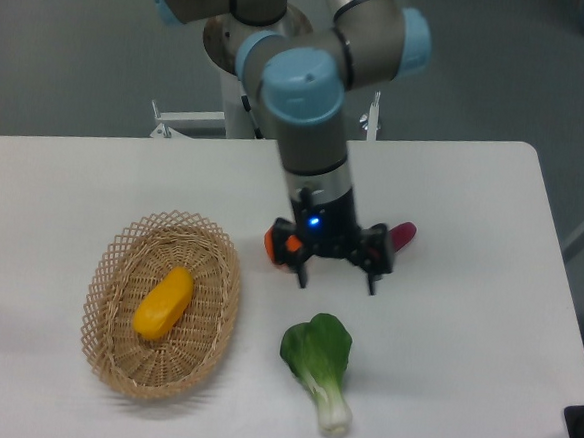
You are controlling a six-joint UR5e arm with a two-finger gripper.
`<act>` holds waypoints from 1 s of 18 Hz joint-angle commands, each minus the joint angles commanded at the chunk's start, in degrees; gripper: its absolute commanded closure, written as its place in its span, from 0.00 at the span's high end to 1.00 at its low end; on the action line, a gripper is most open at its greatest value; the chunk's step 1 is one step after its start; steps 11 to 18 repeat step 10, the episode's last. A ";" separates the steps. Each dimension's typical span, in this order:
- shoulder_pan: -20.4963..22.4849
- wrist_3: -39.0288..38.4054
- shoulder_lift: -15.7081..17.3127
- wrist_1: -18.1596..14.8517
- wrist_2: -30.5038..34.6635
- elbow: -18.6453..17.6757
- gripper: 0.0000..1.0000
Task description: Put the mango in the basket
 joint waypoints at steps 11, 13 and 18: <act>4.40 17.70 3.79 -7.05 0.17 -0.26 1.00; 4.40 17.70 3.79 -7.05 0.17 -0.26 1.00; 4.40 17.70 3.79 -7.05 0.17 -0.26 1.00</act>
